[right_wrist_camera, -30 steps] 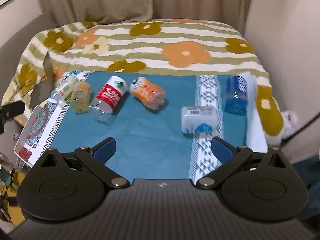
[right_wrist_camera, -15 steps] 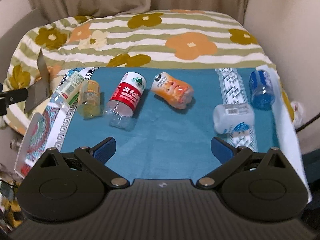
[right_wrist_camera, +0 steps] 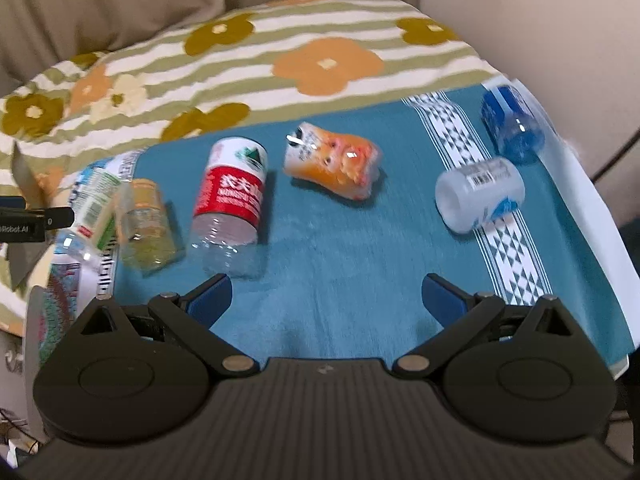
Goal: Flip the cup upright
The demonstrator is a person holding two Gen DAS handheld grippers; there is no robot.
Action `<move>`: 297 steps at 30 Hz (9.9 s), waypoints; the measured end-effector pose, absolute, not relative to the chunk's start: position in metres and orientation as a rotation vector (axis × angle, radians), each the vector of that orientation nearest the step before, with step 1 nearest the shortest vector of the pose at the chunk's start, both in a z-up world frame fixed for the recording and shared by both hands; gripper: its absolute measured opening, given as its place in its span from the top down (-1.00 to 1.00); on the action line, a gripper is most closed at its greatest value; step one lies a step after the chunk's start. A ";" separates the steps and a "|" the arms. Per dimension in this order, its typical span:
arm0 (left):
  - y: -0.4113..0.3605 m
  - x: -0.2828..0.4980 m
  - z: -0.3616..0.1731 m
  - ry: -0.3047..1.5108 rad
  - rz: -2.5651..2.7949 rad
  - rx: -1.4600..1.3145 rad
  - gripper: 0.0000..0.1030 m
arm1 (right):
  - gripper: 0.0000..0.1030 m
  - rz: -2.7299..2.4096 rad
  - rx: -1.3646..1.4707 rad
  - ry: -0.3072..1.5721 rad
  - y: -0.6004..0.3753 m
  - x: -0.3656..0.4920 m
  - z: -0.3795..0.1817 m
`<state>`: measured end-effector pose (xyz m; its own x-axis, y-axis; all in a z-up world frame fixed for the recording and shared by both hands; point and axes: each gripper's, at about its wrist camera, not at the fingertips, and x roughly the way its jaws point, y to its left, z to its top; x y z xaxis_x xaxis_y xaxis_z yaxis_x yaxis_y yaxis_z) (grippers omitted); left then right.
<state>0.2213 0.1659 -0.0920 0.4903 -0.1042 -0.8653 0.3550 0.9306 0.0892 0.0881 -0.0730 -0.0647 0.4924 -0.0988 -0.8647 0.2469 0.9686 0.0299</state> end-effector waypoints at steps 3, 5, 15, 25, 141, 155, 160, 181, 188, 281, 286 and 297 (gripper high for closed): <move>0.165 0.237 -0.106 1.058 -0.313 0.307 -0.86 | -1.00 -0.249 0.165 1.057 -0.073 0.089 -0.071; 0.166 0.244 -0.113 1.071 -0.332 0.313 -0.85 | -1.00 -0.273 0.168 1.070 -0.074 0.091 -0.076; 0.173 0.256 -0.138 1.158 -0.381 0.227 -0.29 | -1.00 -0.317 0.178 1.099 -0.069 0.102 -0.085; 0.183 0.243 -0.130 1.124 -0.335 0.182 -0.28 | -1.00 -0.280 0.165 1.067 -0.066 0.106 -0.078; 0.123 0.051 -0.081 1.065 -0.097 -0.098 -1.00 | -0.55 0.094 0.322 1.442 -0.121 0.173 -0.124; 0.127 0.056 -0.074 1.047 -0.118 -0.087 -1.00 | -0.42 0.112 0.341 1.303 -0.127 0.156 -0.096; 0.124 0.055 -0.066 1.030 -0.120 -0.070 -1.00 | -0.42 0.100 0.335 1.048 -0.124 0.123 -0.058; 0.119 0.037 -0.073 0.951 -0.090 0.077 -1.00 | -0.47 -0.025 0.114 0.448 -0.083 0.053 -0.124; 0.116 0.044 -0.073 0.957 -0.111 0.075 -1.00 | -0.47 0.008 0.057 0.508 -0.078 0.044 -0.119; 0.024 -0.016 0.003 0.682 -0.076 0.088 -1.00 | -1.00 0.002 0.057 0.837 -0.176 -0.031 0.004; 0.024 -0.016 0.003 0.681 -0.076 0.092 -1.00 | -1.00 0.002 0.055 0.835 -0.174 -0.030 0.005; 0.024 -0.014 0.004 0.666 -0.071 0.111 -1.00 | -1.00 -0.002 0.062 0.835 -0.173 -0.029 0.006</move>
